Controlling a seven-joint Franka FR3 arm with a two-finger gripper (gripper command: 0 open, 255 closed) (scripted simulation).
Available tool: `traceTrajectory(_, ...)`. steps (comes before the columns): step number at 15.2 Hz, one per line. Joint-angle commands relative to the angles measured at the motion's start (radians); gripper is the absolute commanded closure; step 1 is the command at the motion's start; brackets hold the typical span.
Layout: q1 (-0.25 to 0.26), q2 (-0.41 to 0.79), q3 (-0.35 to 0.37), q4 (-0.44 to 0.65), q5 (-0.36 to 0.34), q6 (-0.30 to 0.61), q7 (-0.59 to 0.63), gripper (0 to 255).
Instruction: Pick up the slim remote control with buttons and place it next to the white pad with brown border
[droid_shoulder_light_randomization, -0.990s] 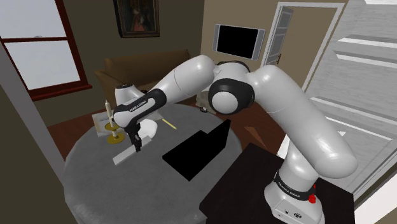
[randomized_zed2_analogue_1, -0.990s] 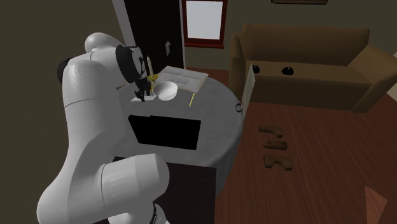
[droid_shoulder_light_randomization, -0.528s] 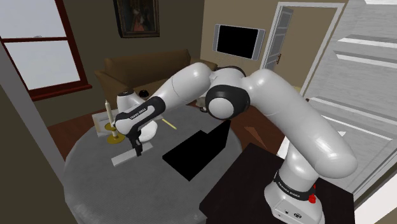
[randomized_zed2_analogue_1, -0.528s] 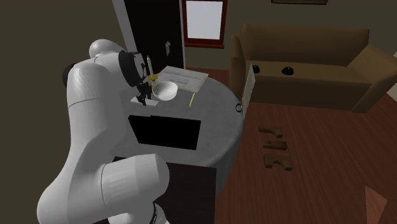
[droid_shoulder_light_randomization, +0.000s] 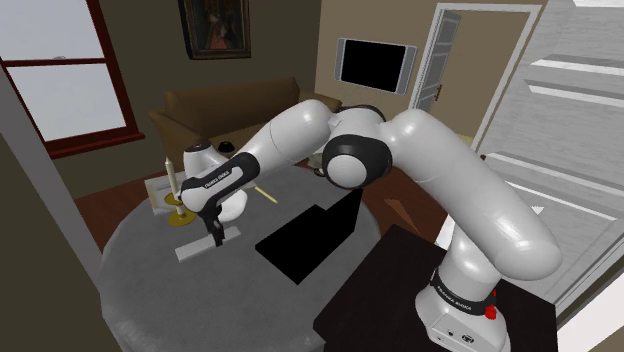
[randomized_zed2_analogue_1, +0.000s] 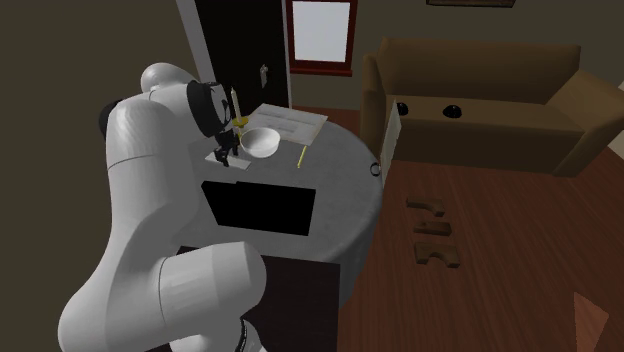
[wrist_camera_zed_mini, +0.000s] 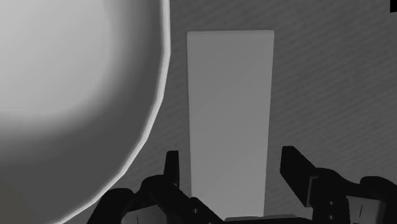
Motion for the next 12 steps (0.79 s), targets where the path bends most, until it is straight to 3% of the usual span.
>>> traceTrajectory(1,0.000,0.000,0.000,0.000,0.000,0.000,0.000,0)
traceTrajectory(12,0.007,-0.088,-0.011,-0.023,-0.010,-0.066,0.004,0)
